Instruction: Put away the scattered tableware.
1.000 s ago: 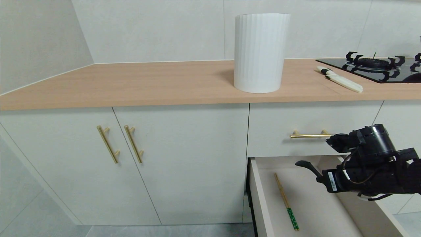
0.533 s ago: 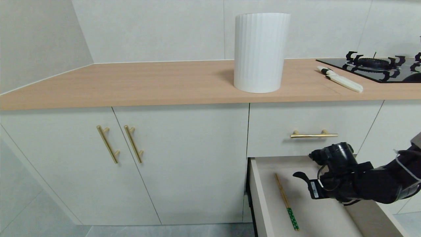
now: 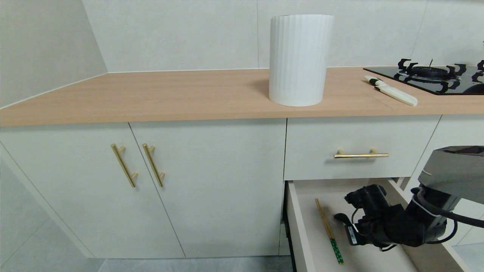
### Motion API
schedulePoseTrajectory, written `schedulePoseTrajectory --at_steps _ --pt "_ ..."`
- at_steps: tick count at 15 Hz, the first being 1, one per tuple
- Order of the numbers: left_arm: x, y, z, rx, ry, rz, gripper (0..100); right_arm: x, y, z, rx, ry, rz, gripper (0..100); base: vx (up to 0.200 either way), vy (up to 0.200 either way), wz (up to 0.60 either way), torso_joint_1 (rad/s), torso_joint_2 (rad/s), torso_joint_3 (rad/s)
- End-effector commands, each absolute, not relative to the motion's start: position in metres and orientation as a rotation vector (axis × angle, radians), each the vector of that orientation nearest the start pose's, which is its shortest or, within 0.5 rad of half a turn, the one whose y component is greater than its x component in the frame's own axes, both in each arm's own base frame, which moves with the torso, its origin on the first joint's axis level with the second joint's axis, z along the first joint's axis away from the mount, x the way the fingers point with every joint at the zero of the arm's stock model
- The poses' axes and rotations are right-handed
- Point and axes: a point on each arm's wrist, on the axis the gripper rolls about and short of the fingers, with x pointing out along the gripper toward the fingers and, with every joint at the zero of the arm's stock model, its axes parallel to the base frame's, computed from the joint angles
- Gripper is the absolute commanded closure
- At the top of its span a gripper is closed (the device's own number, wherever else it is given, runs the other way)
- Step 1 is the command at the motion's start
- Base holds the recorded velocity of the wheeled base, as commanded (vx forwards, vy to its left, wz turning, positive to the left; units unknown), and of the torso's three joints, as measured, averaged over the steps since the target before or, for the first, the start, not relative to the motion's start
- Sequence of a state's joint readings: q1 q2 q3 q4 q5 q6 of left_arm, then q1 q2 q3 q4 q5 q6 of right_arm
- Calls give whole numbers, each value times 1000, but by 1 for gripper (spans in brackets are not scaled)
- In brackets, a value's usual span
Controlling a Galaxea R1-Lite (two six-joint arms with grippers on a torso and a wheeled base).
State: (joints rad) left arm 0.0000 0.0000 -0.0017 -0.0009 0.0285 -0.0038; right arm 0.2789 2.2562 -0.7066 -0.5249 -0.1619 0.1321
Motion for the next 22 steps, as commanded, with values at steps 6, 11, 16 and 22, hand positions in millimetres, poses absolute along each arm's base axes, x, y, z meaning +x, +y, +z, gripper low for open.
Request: schedulePoseTrajectory --at_steps 6,11,16,22 --pt "-23 1 76 -5 -2 29 0 310 85 -50 -119 1045 28 100 0 0 0 0 0 0" --pt "-23 1 76 -5 -2 29 0 313 85 -53 -115 1023 22 100 0 0 0 0 0 0" --pt "-23 1 76 -5 -3 29 0 312 85 -53 -118 1023 18 0 0 0 0 0 0 0" --pt "-23 1 76 -5 -2 29 0 308 84 -42 -106 1004 18 0 0 0 0 0 0 0"
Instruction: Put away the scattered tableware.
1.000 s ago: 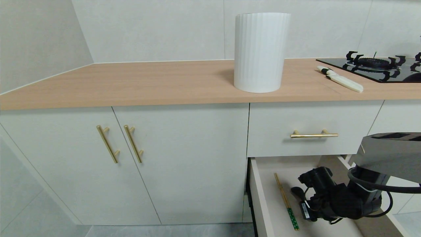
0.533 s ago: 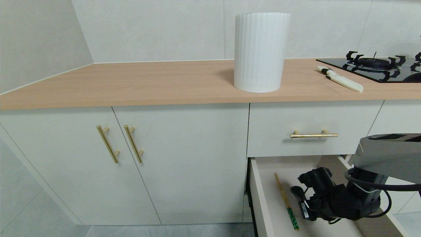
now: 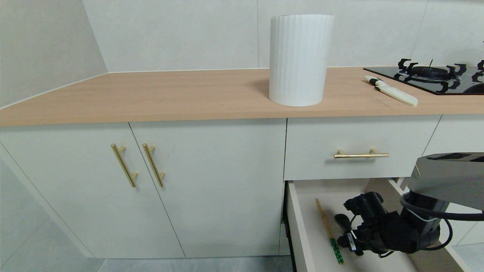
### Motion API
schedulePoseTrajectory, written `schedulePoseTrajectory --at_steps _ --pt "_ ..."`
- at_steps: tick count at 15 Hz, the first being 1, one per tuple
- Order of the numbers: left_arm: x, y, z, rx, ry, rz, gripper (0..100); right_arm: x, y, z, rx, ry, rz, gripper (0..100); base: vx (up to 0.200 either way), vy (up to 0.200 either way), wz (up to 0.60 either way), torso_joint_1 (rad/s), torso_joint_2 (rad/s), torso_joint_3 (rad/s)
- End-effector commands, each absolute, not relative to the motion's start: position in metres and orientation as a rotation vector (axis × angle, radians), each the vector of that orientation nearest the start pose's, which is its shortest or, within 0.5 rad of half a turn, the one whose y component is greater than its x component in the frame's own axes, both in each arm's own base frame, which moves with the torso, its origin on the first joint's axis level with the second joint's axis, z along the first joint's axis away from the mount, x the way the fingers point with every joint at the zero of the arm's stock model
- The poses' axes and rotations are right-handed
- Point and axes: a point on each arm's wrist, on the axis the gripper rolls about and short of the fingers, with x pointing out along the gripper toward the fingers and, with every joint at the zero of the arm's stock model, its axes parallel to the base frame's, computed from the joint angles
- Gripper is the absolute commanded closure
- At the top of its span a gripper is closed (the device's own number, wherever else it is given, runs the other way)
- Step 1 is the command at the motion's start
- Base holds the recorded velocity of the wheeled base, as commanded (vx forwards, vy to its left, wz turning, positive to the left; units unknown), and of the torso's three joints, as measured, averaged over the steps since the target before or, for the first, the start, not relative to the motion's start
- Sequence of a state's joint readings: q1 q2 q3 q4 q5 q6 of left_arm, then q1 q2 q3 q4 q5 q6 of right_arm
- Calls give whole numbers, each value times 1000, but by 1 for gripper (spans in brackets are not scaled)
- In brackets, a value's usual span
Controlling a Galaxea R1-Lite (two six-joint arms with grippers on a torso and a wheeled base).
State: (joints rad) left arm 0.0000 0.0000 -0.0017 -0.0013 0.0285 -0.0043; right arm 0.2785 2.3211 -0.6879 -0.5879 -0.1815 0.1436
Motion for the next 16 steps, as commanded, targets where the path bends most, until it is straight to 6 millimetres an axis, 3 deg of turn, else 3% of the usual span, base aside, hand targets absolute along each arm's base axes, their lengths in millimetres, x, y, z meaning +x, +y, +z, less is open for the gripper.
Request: schedulePoseTrajectory --at_steps 1,4,5,9,16 --pt "-23 1 76 -5 -2 29 0 302 85 -18 -55 958 7 0 0 0 0 0 0 0" --pt "-23 1 76 -5 -2 29 0 282 82 30 -24 875 19 0 0 0 0 0 0 0" --pt "-23 1 76 -5 -2 29 0 270 77 63 -17 826 0 0 0 0 0 0 0 0" --pt "-23 1 76 -5 -3 29 0 225 73 113 1 742 20 0 0 0 0 0 0 0" --pt "-23 1 76 -5 -3 29 0 187 70 143 33 740 158 0 0 0 0 0 0 0"
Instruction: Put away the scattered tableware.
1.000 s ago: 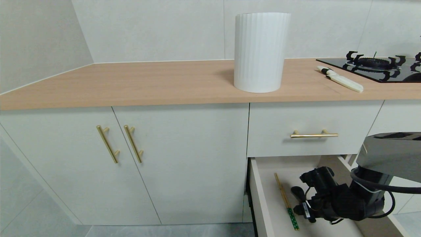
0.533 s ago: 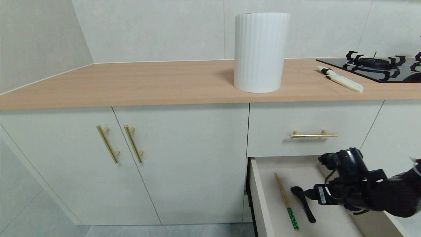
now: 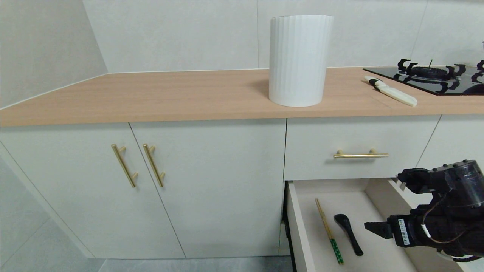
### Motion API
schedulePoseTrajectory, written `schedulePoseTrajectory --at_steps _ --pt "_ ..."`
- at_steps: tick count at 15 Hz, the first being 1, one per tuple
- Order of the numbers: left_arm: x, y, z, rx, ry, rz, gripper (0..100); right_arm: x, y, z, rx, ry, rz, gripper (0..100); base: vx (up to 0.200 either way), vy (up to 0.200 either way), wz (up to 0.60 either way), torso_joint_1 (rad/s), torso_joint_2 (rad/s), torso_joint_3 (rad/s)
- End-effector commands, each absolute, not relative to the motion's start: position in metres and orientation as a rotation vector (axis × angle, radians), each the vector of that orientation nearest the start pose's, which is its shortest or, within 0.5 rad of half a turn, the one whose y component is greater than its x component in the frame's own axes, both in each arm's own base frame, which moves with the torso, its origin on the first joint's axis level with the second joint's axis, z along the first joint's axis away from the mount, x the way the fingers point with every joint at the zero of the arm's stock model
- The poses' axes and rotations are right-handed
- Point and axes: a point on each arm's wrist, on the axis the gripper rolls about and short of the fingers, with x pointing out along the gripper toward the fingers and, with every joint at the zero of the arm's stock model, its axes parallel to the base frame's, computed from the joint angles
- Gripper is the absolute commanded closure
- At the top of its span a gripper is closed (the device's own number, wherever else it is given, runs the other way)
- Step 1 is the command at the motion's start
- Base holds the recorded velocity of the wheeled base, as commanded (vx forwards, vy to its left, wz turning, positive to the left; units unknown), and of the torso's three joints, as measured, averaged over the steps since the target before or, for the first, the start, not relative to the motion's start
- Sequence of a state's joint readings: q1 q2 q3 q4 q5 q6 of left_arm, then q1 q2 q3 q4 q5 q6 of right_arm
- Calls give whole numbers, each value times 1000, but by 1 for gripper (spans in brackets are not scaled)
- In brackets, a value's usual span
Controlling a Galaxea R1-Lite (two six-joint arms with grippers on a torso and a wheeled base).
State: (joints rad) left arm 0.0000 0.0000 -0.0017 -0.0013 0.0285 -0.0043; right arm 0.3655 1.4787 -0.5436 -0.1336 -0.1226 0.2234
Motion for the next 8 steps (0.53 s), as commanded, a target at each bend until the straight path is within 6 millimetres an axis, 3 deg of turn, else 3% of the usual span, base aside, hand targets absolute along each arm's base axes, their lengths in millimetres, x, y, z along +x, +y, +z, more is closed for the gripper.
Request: schedulePoseTrajectory --at_steps 1,7,8 --pt "-23 1 76 -5 0 29 0 186 70 144 33 736 162 0 0 0 0 0 0 0" --pt "-23 1 76 -5 -2 29 0 187 71 143 29 741 161 0 0 0 0 0 0 0" --pt "-23 1 76 -3 -2 29 0 188 71 142 27 746 159 0 -200 0 0 2 2 2"
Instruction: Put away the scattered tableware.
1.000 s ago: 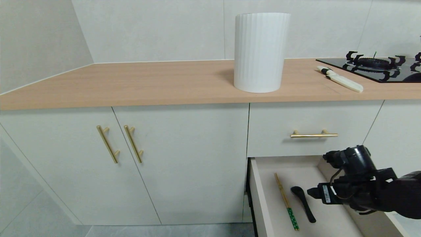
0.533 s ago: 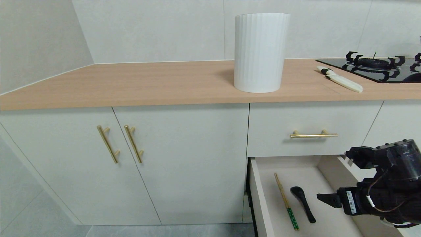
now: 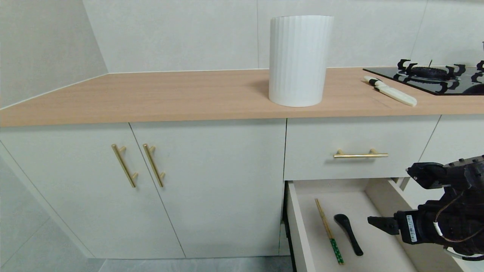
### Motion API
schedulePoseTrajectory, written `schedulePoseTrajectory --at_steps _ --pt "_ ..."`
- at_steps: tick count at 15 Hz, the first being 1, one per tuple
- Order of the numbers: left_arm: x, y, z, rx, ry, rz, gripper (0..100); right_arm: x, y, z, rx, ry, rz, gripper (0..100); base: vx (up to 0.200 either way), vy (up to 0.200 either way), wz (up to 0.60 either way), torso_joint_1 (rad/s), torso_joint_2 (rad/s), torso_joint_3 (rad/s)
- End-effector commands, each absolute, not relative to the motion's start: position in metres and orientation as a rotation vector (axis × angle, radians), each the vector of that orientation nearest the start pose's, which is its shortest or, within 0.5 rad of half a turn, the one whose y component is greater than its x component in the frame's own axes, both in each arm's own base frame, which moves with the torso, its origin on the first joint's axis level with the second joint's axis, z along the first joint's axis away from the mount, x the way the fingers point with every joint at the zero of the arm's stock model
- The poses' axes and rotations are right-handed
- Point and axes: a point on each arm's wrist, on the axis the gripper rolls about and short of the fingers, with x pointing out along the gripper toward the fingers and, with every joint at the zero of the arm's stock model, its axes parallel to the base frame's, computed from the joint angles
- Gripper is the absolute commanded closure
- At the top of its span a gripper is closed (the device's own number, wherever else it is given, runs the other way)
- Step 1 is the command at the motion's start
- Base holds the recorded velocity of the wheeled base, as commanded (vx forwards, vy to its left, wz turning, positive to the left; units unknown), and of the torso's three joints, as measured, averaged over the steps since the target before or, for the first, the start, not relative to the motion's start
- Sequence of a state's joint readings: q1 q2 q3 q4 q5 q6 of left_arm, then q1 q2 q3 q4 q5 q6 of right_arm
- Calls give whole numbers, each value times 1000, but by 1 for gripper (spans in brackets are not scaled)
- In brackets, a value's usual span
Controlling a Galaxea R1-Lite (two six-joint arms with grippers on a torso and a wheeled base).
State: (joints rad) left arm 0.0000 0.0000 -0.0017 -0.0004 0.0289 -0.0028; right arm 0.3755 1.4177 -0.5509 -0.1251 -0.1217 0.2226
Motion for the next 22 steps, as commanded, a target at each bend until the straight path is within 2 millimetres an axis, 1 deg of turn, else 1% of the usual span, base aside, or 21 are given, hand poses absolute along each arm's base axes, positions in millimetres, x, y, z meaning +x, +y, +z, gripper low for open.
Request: schedulePoseTrajectory --at_steps 1,10,14,15,21,22 --pt "-23 1 76 -5 -3 29 0 188 71 142 25 744 160 0 -200 0 0 2 7 7" --pt "-23 1 76 -5 -2 29 0 183 76 139 10 756 190 0 -200 0 0 2 1 2" --pt "-23 1 76 -5 -2 29 0 173 82 129 -62 804 238 0 0 0 0 0 0 0" --pt "-23 1 76 -5 -3 29 0 168 81 127 -117 837 263 0 0 0 0 0 0 0" --pt "-23 1 76 -5 -3 29 0 146 91 121 -201 925 355 0 0 0 0 0 0 0" --pt "-23 1 76 -5 -2 29 0 141 92 116 -231 969 369 0 0 0 0 0 0 0"
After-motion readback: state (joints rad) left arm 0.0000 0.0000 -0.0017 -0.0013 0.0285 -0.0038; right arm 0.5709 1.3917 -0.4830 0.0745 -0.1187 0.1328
